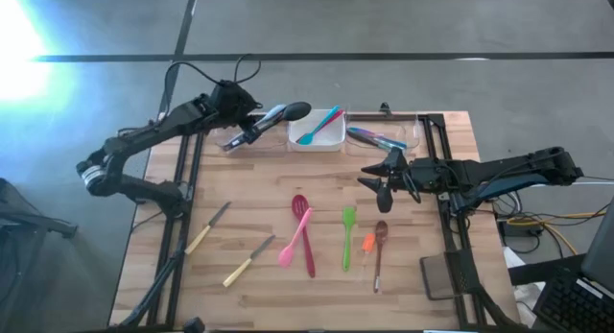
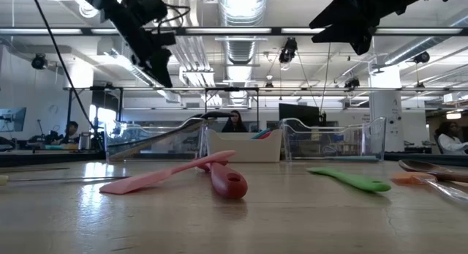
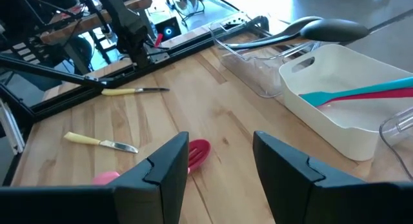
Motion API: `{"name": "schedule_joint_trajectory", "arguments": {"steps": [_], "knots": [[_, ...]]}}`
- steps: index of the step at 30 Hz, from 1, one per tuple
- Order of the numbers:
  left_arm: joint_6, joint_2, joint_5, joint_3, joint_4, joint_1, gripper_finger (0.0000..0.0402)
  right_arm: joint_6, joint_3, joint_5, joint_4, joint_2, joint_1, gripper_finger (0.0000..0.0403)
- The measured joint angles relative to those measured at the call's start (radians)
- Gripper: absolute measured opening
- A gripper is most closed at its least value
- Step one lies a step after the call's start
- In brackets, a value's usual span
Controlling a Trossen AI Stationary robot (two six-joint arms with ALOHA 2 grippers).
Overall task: Pick & Place Kitchen Items
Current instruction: Put the pink spatula into the white bin
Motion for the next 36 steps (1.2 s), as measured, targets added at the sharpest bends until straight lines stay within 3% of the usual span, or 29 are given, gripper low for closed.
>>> {"name": "schedule_joint_trajectory", "arguments": {"steps": [14, 25, 36], "knots": [[-0.175, -0.139, 0.039, 0.052, -0.212, -0.267, 0.0138, -0.001, 0.000, 0.000, 0.000, 0.000, 0.000, 0.0166], [-0.370, -0.147, 0.044, 0.052, -0.423, -0.512, 0.0138, -0.001, 0.000, 0.000, 0.000, 0.000, 0.000, 0.0166], [-0.647, -0.147, 0.045, 0.014, -0.600, -0.645, 0.0138, -0.001, 0.000, 0.000, 0.000, 0.000, 0.000, 0.0166]]}}
